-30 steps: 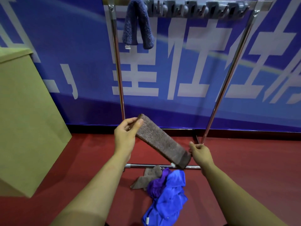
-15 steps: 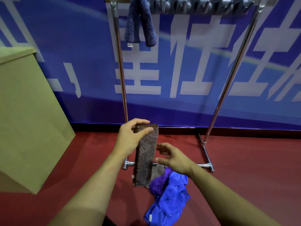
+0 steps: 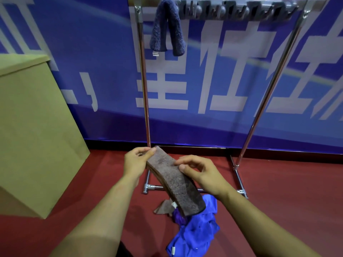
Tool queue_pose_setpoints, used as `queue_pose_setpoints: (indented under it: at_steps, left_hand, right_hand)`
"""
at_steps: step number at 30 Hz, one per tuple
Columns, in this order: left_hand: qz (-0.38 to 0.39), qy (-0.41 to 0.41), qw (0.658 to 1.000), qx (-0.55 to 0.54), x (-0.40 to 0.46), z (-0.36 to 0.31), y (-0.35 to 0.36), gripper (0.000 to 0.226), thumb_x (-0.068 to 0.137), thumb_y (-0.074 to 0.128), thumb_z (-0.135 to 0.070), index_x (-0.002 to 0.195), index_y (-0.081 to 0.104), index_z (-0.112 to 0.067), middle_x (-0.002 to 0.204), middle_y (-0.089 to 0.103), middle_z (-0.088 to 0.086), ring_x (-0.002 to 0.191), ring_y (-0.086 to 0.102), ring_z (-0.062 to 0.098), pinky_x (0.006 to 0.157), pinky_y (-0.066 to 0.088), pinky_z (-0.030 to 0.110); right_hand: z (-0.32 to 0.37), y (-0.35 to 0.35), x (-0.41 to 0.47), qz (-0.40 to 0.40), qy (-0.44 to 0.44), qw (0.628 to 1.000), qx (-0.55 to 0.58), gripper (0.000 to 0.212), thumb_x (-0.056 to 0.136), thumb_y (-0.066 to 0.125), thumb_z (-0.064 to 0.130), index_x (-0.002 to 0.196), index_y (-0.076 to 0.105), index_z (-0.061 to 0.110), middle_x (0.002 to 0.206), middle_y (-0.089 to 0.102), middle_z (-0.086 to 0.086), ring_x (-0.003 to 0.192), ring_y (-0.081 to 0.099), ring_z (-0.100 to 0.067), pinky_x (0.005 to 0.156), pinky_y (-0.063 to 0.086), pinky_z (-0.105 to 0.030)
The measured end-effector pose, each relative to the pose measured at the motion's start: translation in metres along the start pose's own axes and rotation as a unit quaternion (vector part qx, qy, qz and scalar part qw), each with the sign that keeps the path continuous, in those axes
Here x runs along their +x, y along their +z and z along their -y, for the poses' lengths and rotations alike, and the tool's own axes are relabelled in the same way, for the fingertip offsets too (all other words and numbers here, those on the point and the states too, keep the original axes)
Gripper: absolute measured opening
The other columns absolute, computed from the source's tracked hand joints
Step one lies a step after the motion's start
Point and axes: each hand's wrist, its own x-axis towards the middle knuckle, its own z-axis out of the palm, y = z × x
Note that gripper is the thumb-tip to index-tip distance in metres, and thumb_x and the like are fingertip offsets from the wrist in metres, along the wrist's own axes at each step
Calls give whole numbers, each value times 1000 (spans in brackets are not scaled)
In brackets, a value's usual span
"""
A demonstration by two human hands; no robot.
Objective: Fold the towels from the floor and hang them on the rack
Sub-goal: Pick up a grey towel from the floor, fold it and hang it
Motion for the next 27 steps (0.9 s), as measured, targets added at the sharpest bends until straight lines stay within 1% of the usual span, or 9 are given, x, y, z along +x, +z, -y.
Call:
queue_pose_setpoints:
  at_steps: [2,4,8,11,16,20,22,25,27]
  left_hand:
    - [53,-31,998,20,-4,3,3,16,78,85,-15,90,77,-9,94,78,14,86,70,21,85,56,36]
    - [120,-61,990,33,-12,2,11,5,84,77,-7,87,76,-10,90,76,14,80,69,20,74,55,30]
    - [264,-152,952,-15,-25,-5,27,20,96,56,0,87,72,-8,74,70,8,61,64,18,56,51,25]
    - [331,-210,920,18,-35,0,32,24,102,49,-13,86,67,-12,69,72,1,59,67,12,57,55,25]
    - [290,-265,920,6,-39,11,29,40,100,41,-1,71,67,-9,55,69,3,45,65,10,53,56,23]
    - [308,-185,932,45,-49,5,35,17,92,55,-2,86,67,-11,72,75,-1,69,69,13,71,56,28]
    - [283,-127,951,0,-51,-8,43,25,97,56,-23,89,75,-8,88,77,4,88,69,25,81,53,33]
    - [239,-128,954,-127,-47,-22,51,74,95,39,-67,110,77,-6,113,73,22,106,68,36,98,50,45]
    - [232,-78,963,-113,-45,-23,54,84,87,38,-78,115,74,-7,115,73,23,110,68,35,100,50,47]
  right_hand:
    - [13,1,0,-17,-19,1000,5,14,89,73,10,98,80,20,108,76,-3,120,61,-5,99,46,-22]
    - [24,2,0,-25,-34,998,43,17,85,76,9,98,80,20,110,77,-2,125,60,-11,101,48,-24]
    - [32,1,1,-43,-35,992,116,31,77,83,8,107,76,14,100,77,2,103,66,-11,93,51,-27]
    - [30,-5,1,-71,-19,988,133,40,72,86,18,111,76,18,105,74,-17,98,61,-23,94,51,-41]
    - [31,-6,0,-108,-14,976,189,37,76,78,-2,110,74,13,97,75,-17,92,69,-18,83,56,-27]
    - [30,-8,3,-152,-7,966,208,36,79,74,-8,111,72,9,90,77,-14,87,72,-18,79,57,-26]
    - [28,-10,4,-171,1,965,200,35,80,74,-8,110,72,9,89,77,-13,85,72,-17,78,58,-27]
    - [22,-12,5,-199,13,963,179,33,79,77,-5,108,73,12,89,77,-14,83,72,-16,76,58,-27]
    - [18,-13,7,-217,24,960,173,33,80,78,-4,108,73,13,89,78,-13,81,72,-15,73,57,-27]
